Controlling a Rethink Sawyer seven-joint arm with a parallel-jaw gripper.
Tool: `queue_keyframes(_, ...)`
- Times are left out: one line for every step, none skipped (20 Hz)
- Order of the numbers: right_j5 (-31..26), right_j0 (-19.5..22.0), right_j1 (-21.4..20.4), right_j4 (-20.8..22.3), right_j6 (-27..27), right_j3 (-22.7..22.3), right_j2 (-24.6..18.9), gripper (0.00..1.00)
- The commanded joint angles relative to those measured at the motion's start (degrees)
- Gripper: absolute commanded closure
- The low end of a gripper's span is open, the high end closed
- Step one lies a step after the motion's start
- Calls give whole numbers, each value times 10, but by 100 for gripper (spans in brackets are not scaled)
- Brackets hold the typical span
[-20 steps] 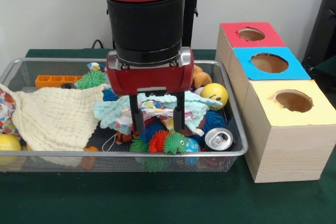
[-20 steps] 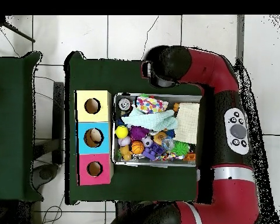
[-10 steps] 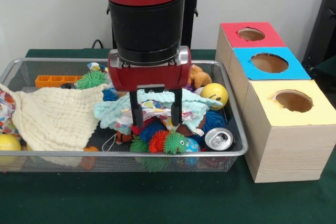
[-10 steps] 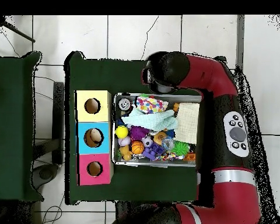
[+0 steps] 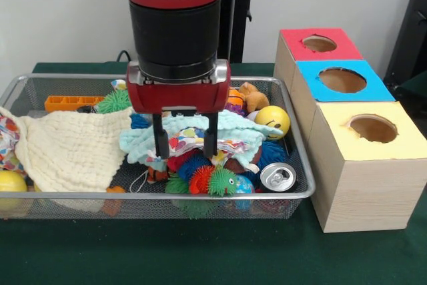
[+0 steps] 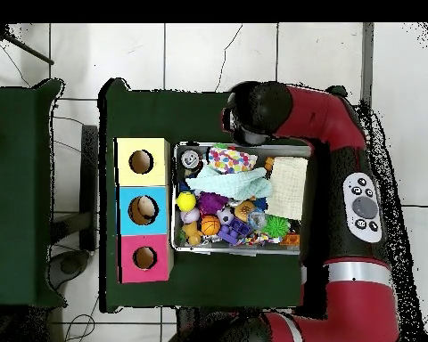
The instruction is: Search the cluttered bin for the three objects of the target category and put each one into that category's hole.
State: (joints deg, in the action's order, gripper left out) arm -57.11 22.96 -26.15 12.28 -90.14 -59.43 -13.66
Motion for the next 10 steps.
queue_keyframes(-10,-11,31,10,-124,-31,52,0)
queue_keyframes(-14,-9,44,9,-110,-19,50,0)
queue_keyframes(-22,-6,58,8,-102,-8,49,0)
queue_keyframes(-24,-4,63,8,-89,-7,48,0)
queue_keyframes(-26,-1,69,8,-76,-5,46,0)
queue_keyframes(-18,2,66,9,-65,-16,45,0)
queue_keyframes(-8,3,59,6,-69,-32,47,0)
queue_keyframes(5,2,50,4,-78,-48,52,0)
queue_keyframes(18,1,41,3,-88,-65,56,0)
queue_keyframes(28,-1,31,0,-103,-82,64,0)
